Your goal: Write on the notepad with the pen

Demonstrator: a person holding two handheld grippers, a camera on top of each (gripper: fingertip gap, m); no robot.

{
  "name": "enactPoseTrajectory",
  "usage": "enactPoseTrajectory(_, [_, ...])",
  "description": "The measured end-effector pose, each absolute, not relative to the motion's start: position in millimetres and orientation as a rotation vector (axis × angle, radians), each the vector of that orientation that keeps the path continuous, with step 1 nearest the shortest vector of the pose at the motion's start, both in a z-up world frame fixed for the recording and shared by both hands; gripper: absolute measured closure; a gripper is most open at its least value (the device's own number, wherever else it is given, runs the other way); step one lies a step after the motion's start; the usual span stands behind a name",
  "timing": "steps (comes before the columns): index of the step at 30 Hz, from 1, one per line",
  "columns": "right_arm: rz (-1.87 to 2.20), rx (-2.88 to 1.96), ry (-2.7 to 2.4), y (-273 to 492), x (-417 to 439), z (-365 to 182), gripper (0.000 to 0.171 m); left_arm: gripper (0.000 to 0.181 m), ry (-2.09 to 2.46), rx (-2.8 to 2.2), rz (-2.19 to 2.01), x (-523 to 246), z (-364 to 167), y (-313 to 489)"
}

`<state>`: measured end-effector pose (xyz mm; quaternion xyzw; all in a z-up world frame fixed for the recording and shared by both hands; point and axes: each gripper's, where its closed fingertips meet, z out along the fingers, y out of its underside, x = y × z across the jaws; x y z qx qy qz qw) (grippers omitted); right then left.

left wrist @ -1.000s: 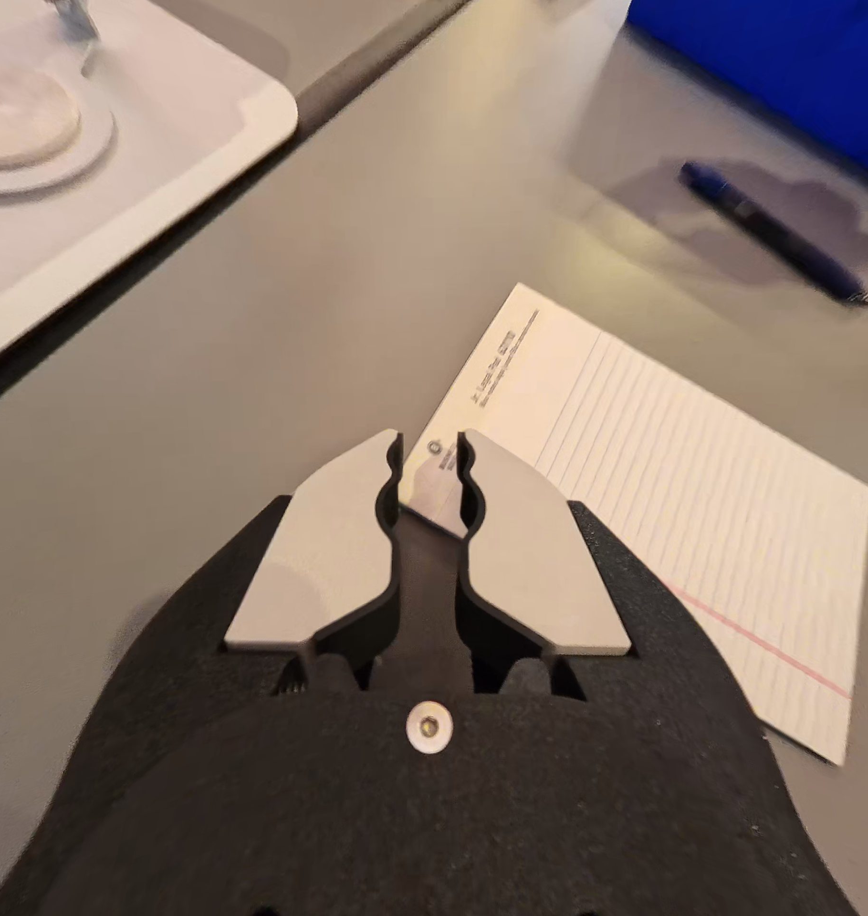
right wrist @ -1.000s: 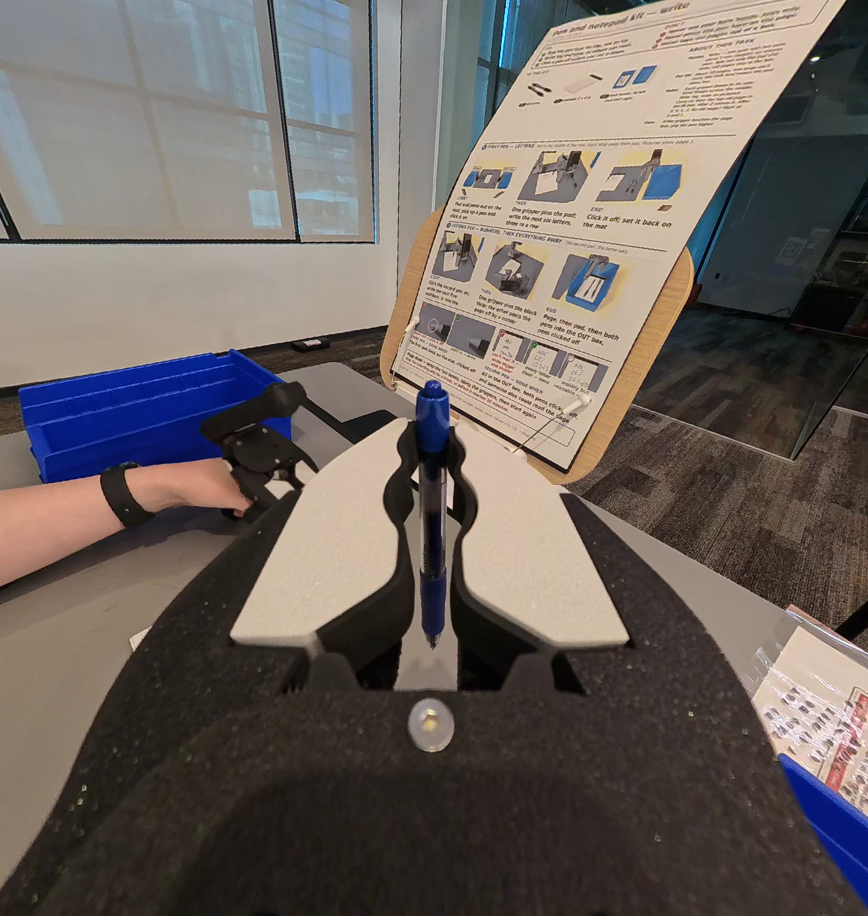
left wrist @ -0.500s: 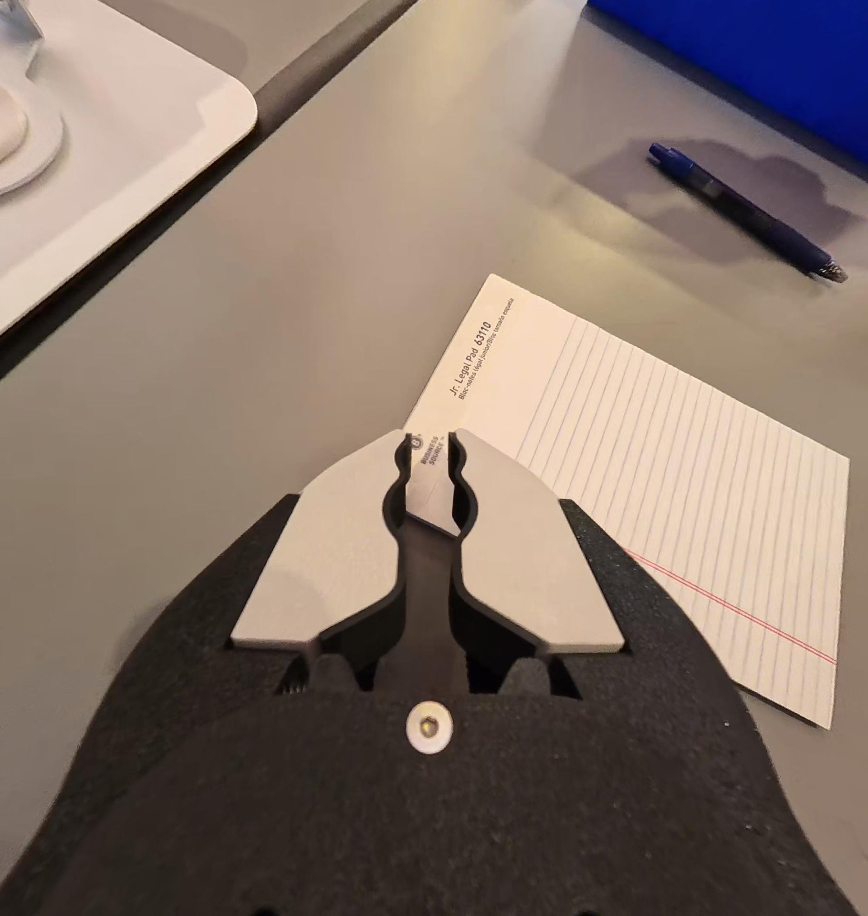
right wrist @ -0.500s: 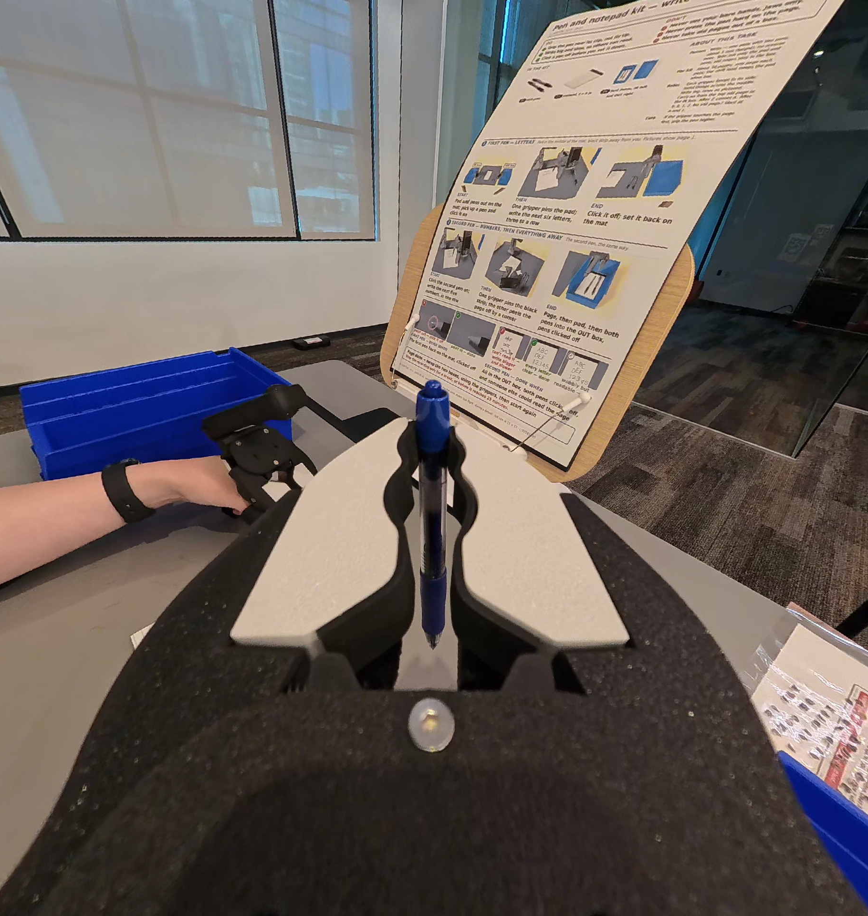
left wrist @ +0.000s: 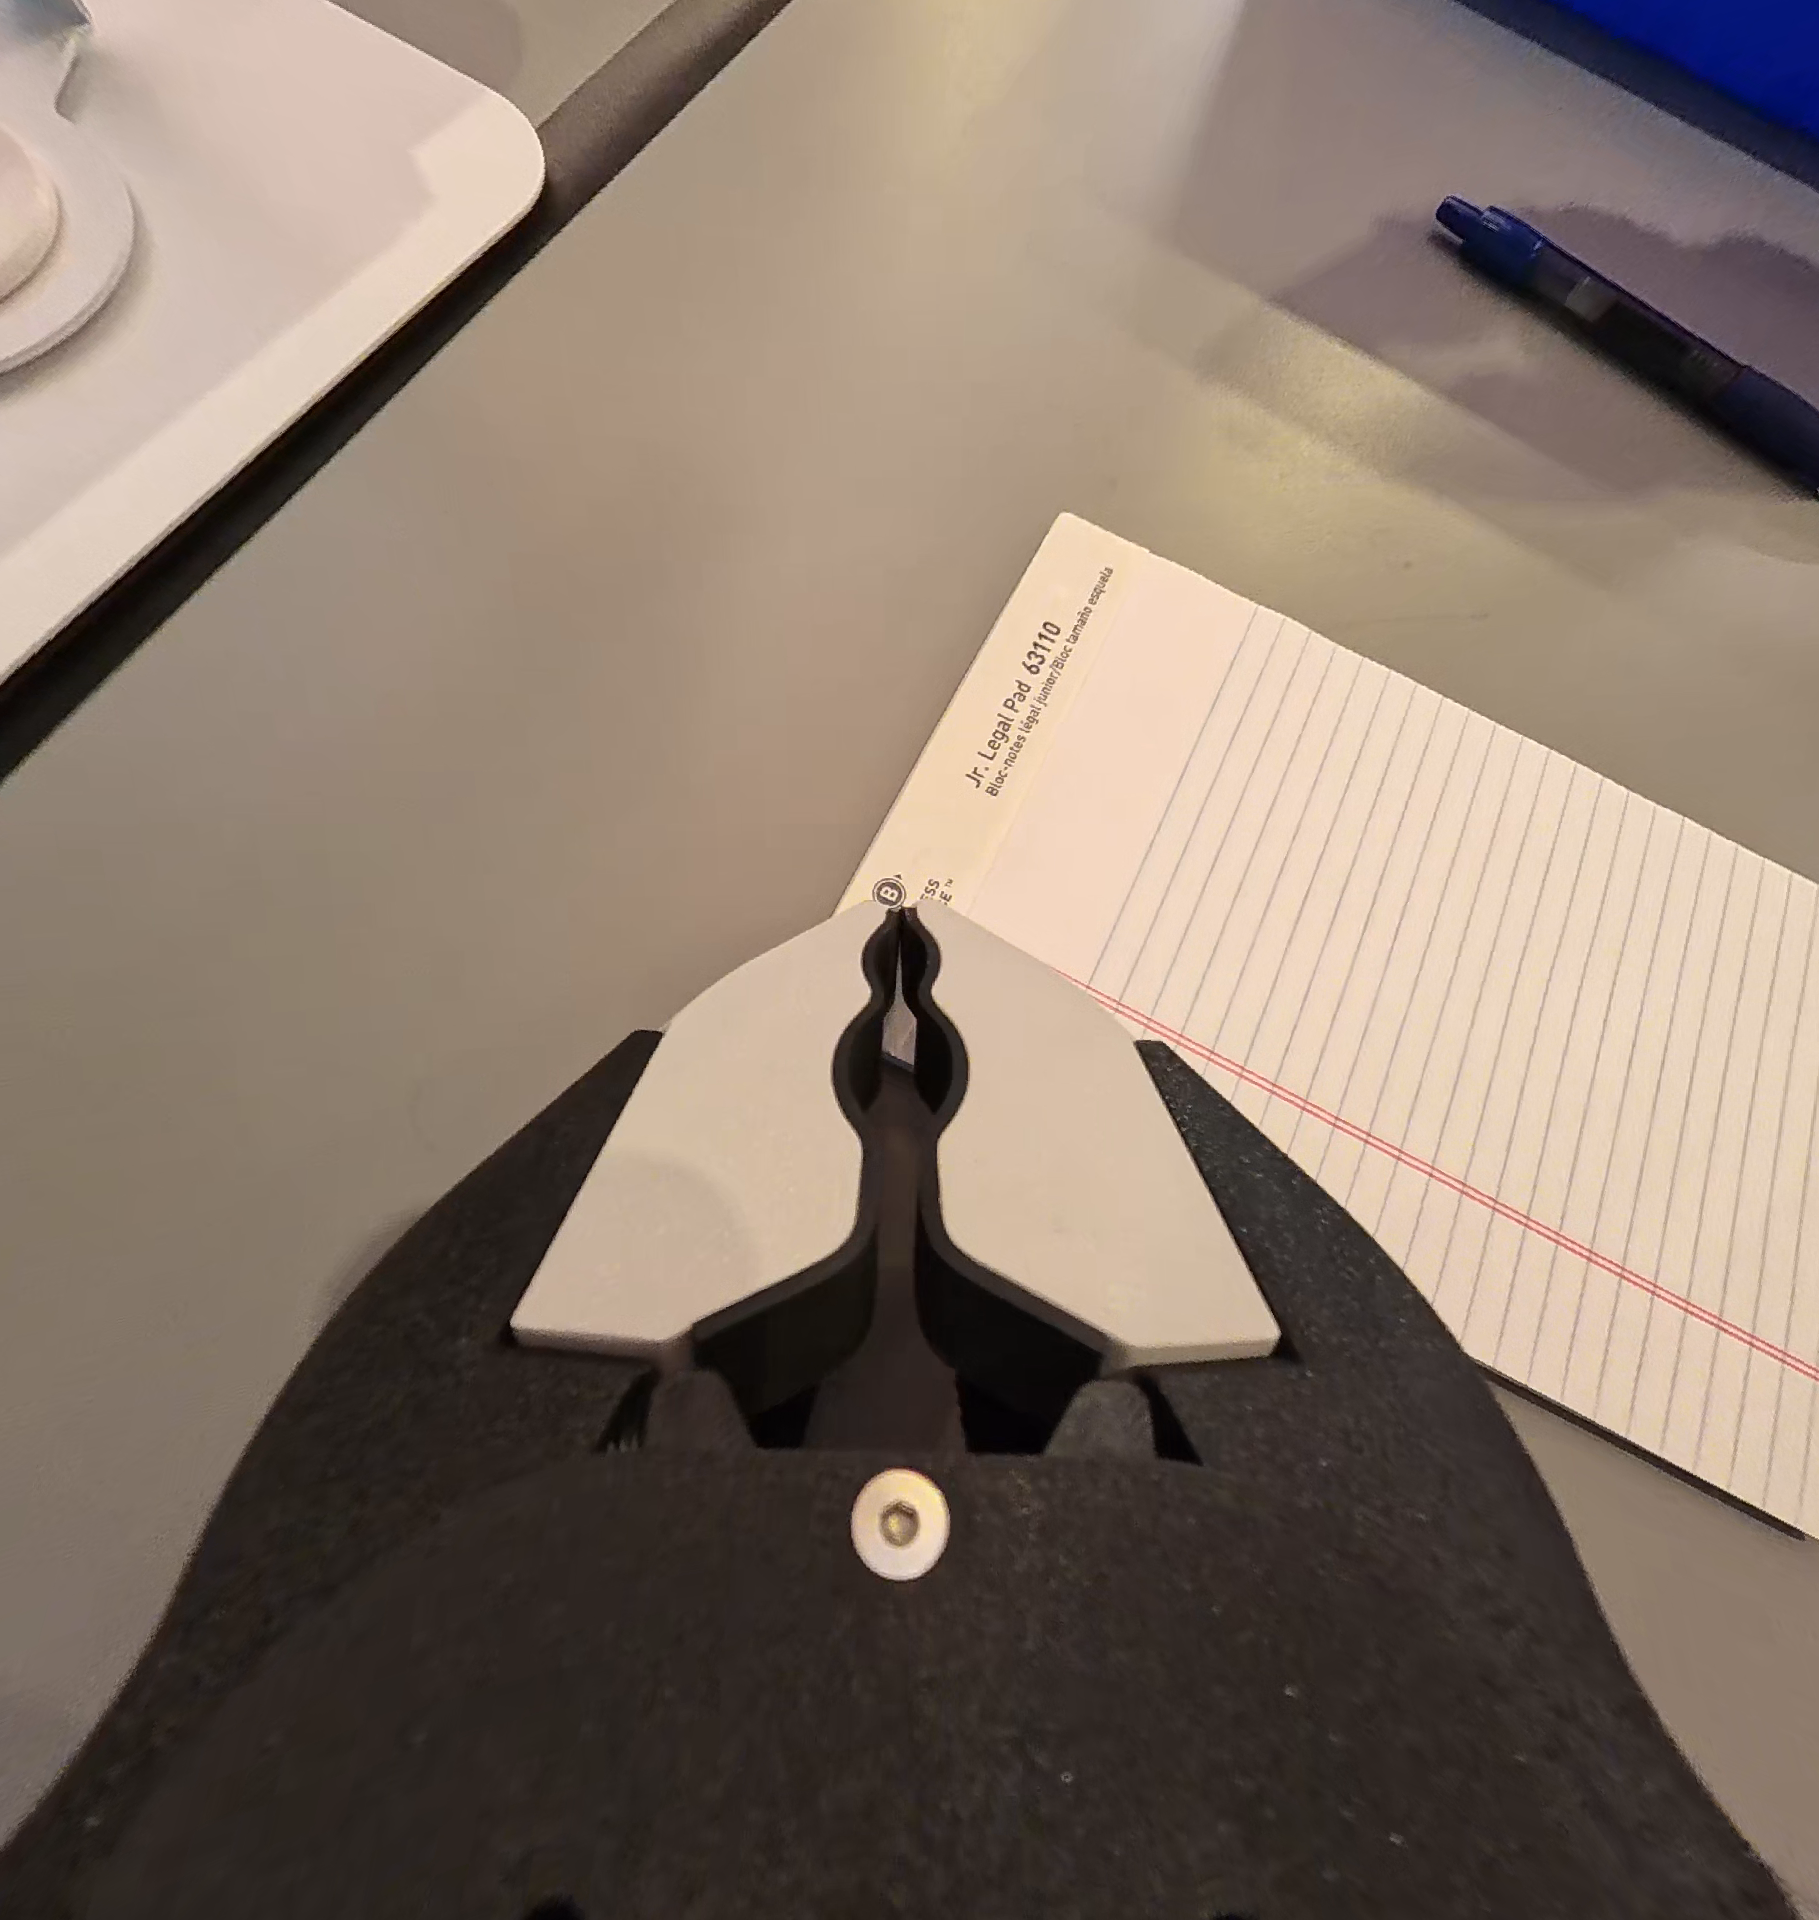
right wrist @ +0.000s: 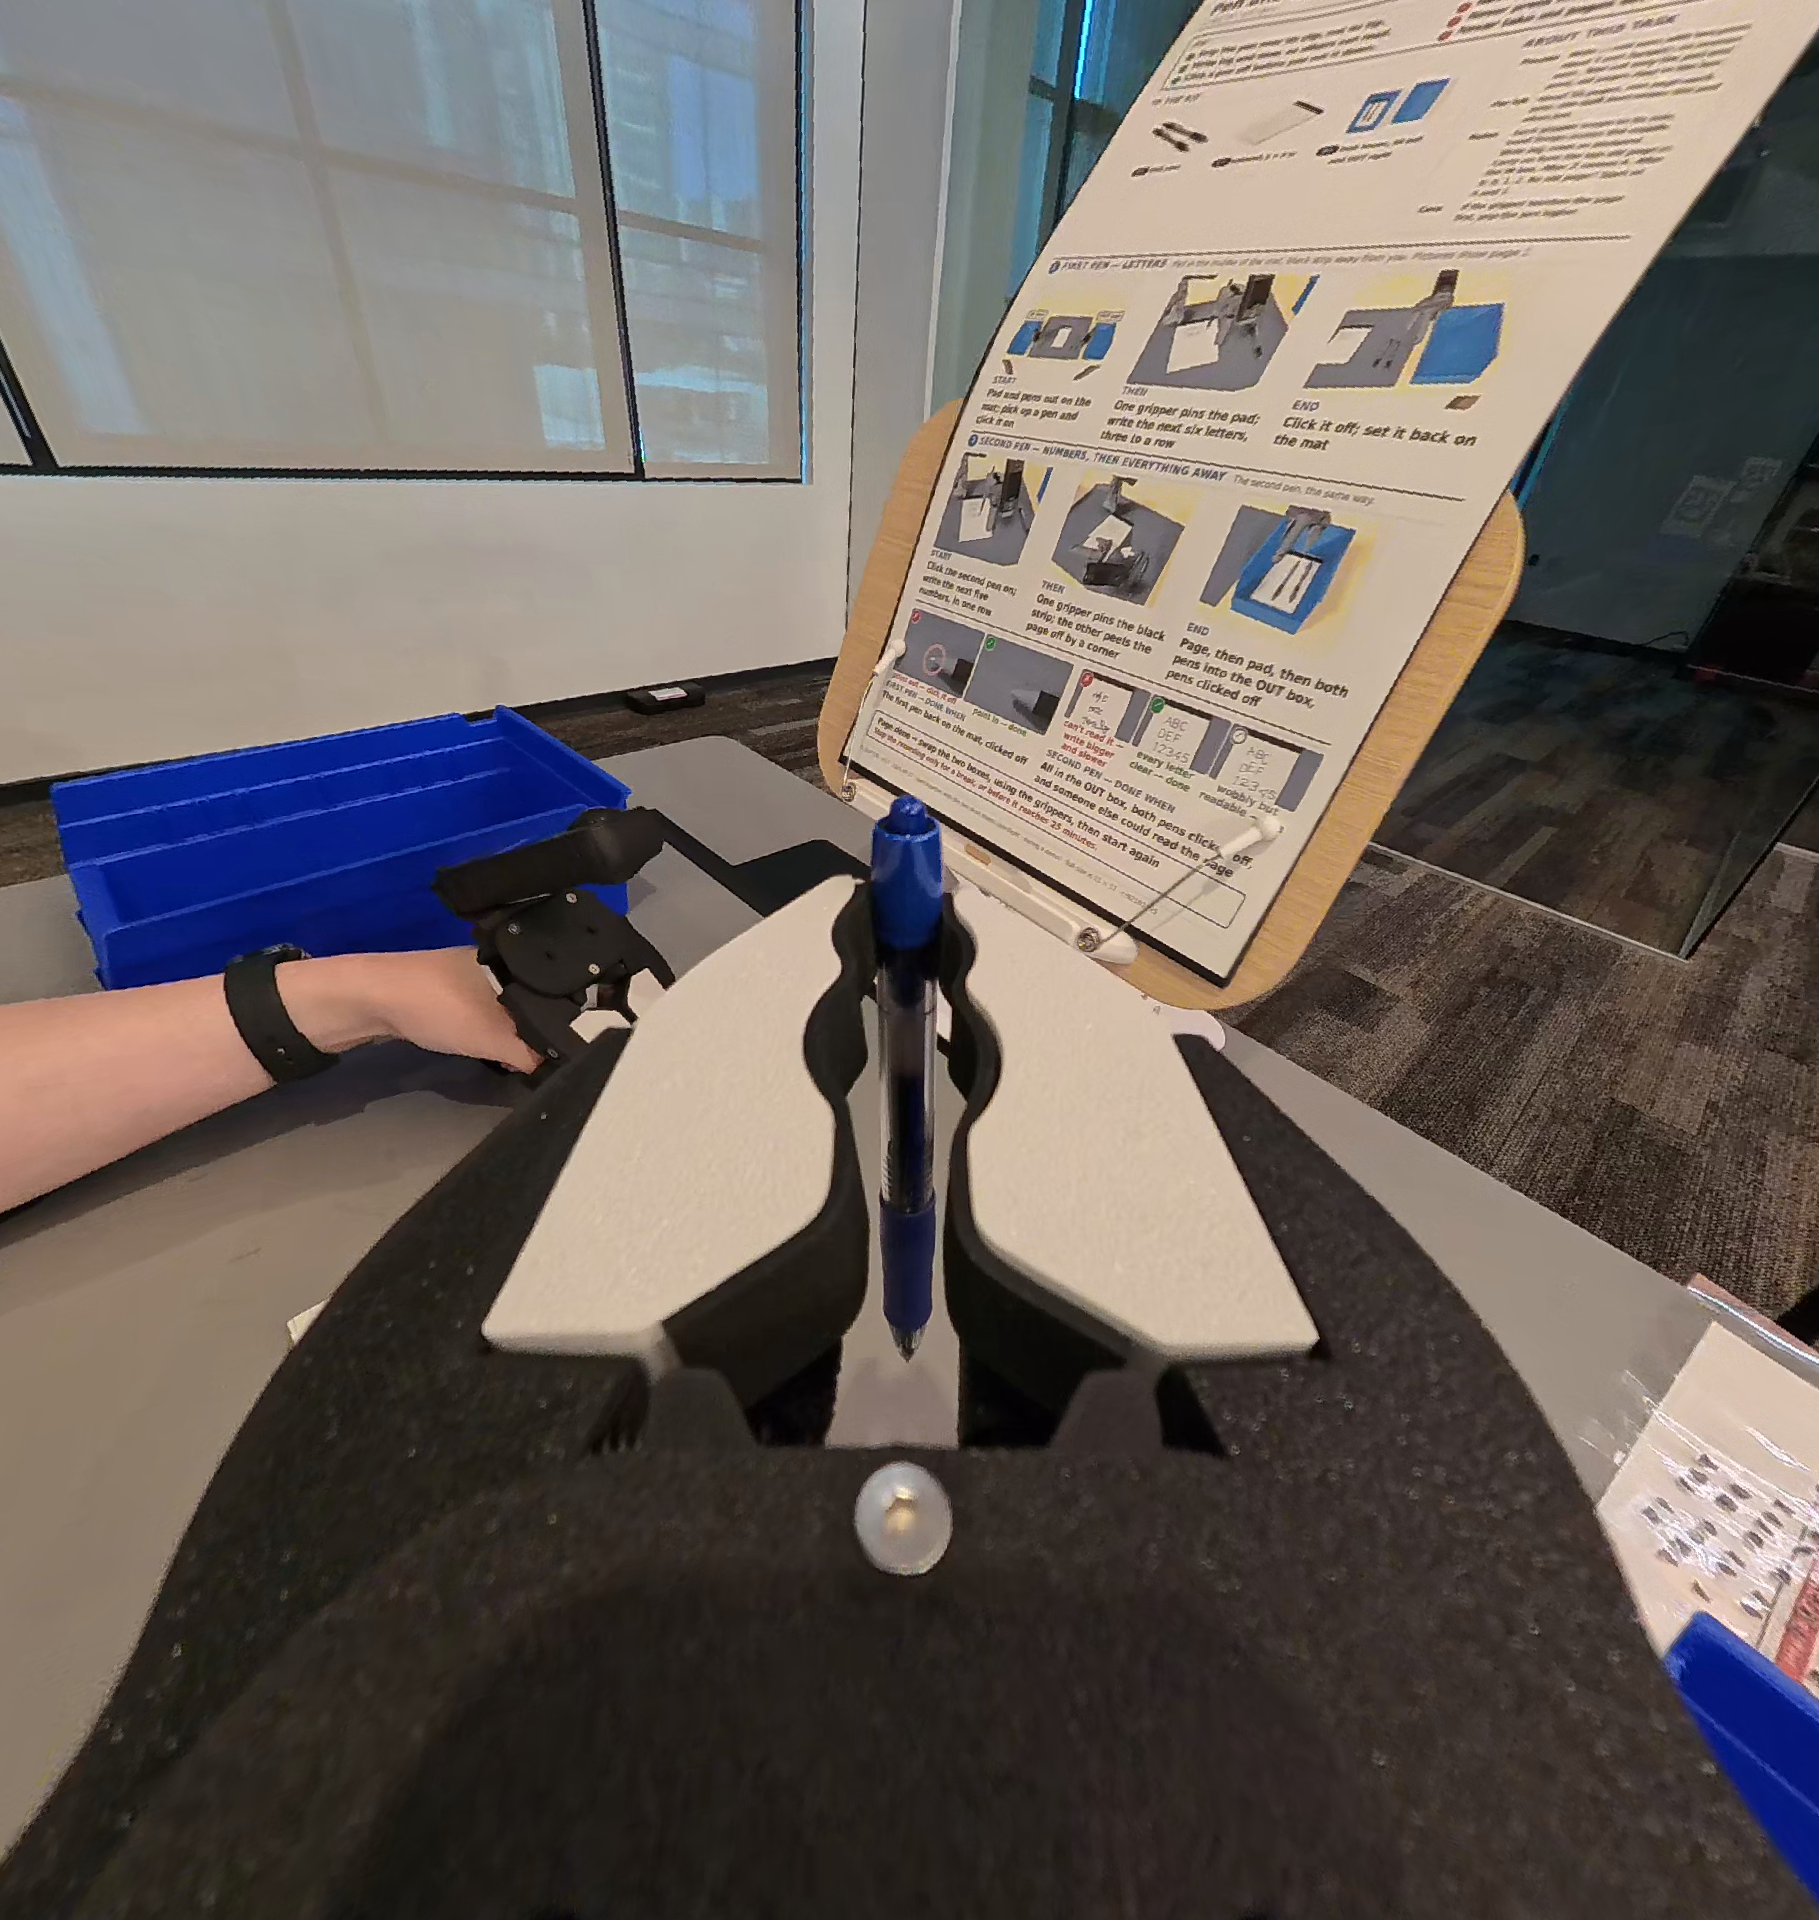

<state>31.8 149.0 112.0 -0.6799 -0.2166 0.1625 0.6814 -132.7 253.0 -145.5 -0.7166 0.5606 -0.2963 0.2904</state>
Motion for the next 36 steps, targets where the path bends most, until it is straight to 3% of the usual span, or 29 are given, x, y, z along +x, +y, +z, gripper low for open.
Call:
enactPoseTrajectory(5, [0.376, -1.534, -0.496, 151.3, 24.1, 108.9, 0.16, 0.173, 1.479, -1.936, -0.878, -131.2, -142.4, 248.6])
enactPoseTrajectory(25, [0.393, -1.544, -0.552, 148.9, -5.7, 108.9, 0.16, 0.181, 1.502, -1.893, -0.76, -130.9, -146.2, 248.9])
enactPoseTrajectory(36, [0.66, -1.469, -0.568, 168.7, -90.9, 74.4, 0.161, 0.181, 1.501, -1.897, -0.767, -130.6, -146.2, 249.3])
